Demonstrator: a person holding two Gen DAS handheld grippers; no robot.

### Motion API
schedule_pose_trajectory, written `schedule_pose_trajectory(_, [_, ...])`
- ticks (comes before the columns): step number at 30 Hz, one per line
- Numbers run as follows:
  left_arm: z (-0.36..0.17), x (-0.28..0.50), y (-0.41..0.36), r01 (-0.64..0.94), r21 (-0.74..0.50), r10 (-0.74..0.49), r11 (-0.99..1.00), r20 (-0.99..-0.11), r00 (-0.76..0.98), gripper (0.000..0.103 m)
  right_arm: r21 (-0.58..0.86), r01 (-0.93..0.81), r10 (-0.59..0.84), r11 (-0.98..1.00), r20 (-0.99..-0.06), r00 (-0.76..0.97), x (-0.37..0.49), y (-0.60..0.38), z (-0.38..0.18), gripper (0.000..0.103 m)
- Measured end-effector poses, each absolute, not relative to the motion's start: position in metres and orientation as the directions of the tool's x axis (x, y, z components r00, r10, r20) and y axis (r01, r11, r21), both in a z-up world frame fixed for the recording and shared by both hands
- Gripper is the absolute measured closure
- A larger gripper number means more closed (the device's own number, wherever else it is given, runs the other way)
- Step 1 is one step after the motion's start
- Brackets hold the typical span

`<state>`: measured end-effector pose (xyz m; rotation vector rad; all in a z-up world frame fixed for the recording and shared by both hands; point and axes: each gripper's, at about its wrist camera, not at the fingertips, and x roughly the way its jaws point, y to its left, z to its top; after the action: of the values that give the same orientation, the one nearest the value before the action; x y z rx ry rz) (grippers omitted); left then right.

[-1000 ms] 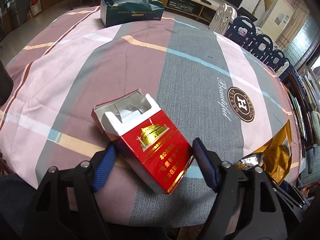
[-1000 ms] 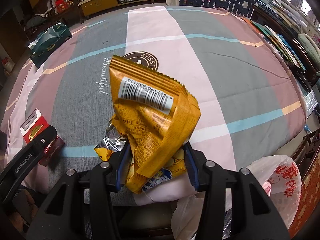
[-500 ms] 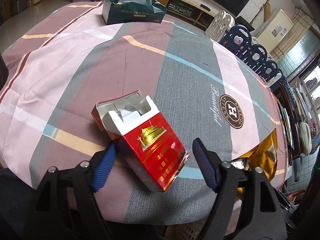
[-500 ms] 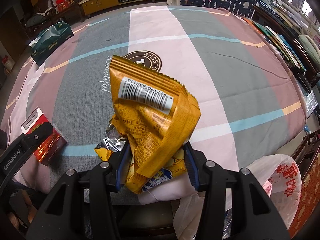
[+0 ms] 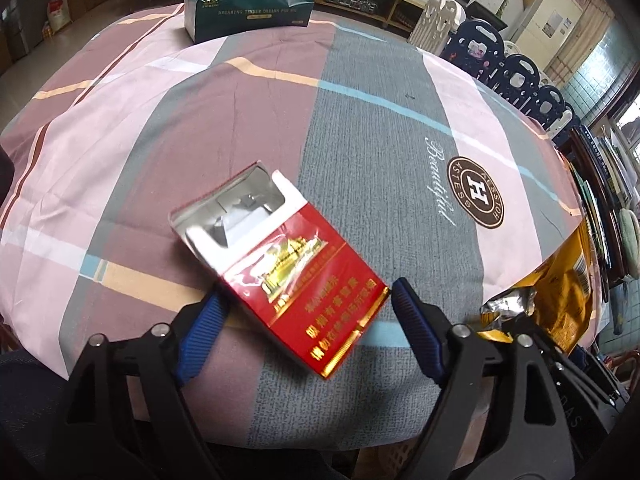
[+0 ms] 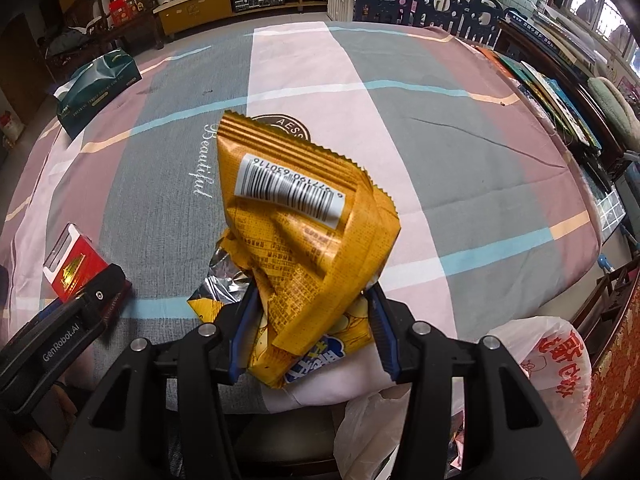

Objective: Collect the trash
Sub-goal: 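Grasp the red cigarette box with the left gripper while the right holds the chip bag, then carry the red box and chip bag over the bin and open both grippers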

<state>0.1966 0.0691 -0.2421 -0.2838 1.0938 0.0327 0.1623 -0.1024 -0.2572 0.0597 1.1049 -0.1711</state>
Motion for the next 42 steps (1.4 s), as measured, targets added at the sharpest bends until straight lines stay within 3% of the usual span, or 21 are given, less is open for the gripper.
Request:
schedule_pose_trajectory(1, [-0.241,0.196,0.07,-0.166,-0.221,-0.121,0.961,-0.876,0.468,0.032,-0.035,0.167,-0.105,0.985,-0.894,0.435,0.162,-0.102,-0.258,0.053])
schedule_pose_trajectory(6, [-0.237,0.195,0.064,-0.133,-0.212,-0.122,0.968,-0.863,0.49,0.041,-0.037,0.162,-0.104,0.986,-0.897,0.43,0.162,-0.101,-0.26,0.053])
schedule_pose_trajectory(7, [-0.235,0.193,0.064,-0.127,-0.211,-0.121,0.969,-0.856,0.503,0.045,-0.036,0.163,-0.104,0.986,-0.897,0.431,0.162,-0.101,-0.26,0.053])
schedule_pose_trajectory(8, [-0.233,0.192,0.063,-0.122,-0.215,-0.123,0.969,-0.849,0.514,0.065,-0.035,0.164,-0.103,0.986,-0.896,0.431,0.163,-0.101,-0.26,0.053])
schedule_pose_trajectory(11, [-0.23,0.191,0.062,-0.11,-0.215,-0.126,0.97,-0.839,0.529,0.07,-0.036,0.165,-0.106,0.986,-0.892,0.439,0.162,-0.101,-0.258,0.053])
schedule_pose_trajectory(13, [-0.231,0.192,0.062,-0.114,-0.208,-0.121,0.972,-0.848,0.516,0.07,-0.039,0.162,-0.108,0.986,-0.892,0.439,0.162,-0.101,-0.258,0.053])
schedule_pose_trajectory(15, [-0.232,0.193,0.065,-0.135,-0.218,-0.122,0.967,-0.852,0.509,0.063,-0.035,0.165,-0.105,0.986,-0.892,0.439,0.161,-0.102,-0.258,0.052])
schedule_pose_trajectory(17, [-0.23,0.191,0.074,-0.165,-0.244,-0.126,0.956,-0.843,0.522,0.038,-0.03,0.17,-0.102,0.985,-0.894,0.437,0.161,-0.103,-0.258,0.051])
schedule_pose_trajectory(20, [-0.226,0.187,0.089,-0.204,-0.306,-0.147,0.93,-0.817,0.557,0.028,-0.018,0.177,-0.095,0.984,-0.895,0.436,0.162,-0.104,-0.258,0.05])
schedule_pose_trajectory(25, [-0.228,0.197,0.092,-0.206,-0.319,-0.152,0.925,-0.808,0.57,0.026,-0.021,0.155,-0.089,0.988,-0.891,0.444,0.16,-0.1,-0.26,0.049])
schedule_pose_trajectory(27, [-0.225,0.2,0.09,-0.182,-0.327,-0.162,0.927,-0.79,0.591,0.032,-0.027,0.143,-0.09,0.989,-0.887,0.453,0.159,-0.099,-0.259,0.049])
schedule_pose_trajectory(29, [-0.226,0.202,0.091,-0.173,-0.339,-0.178,0.925,-0.787,0.59,0.05,-0.021,0.134,-0.083,0.991,-0.88,0.467,0.158,-0.098,-0.257,0.047])
schedule_pose_trajectory(33, [-0.232,0.206,0.093,-0.173,-0.353,-0.198,0.92,-0.797,0.57,0.066,-0.014,0.119,-0.071,0.993,-0.869,0.49,0.157,-0.096,-0.255,0.042])
schedule_pose_trajectory(34, [-0.231,0.205,0.093,-0.169,-0.354,-0.199,0.92,-0.792,0.577,0.077,-0.016,0.118,-0.072,0.993,-0.867,0.492,0.158,-0.096,-0.256,0.042])
schedule_pose_trajectory(37, [-0.224,0.2,0.092,-0.154,-0.349,-0.187,0.924,-0.765,0.616,0.081,-0.024,0.112,-0.077,0.993,-0.868,0.491,0.162,-0.094,-0.259,0.042])
schedule_pose_trajectory(38, [-0.221,0.197,0.092,-0.153,-0.343,-0.176,0.927,-0.755,0.631,0.081,-0.041,0.111,-0.091,0.993,-0.865,0.493,0.163,-0.093,-0.259,0.049])
schedule_pose_trajectory(42, [-0.207,0.186,0.094,-0.159,-0.331,-0.137,0.93,-0.714,0.686,0.081,-0.053,0.113,-0.105,0.992,-0.838,0.535,0.16,-0.095,-0.251,0.053])
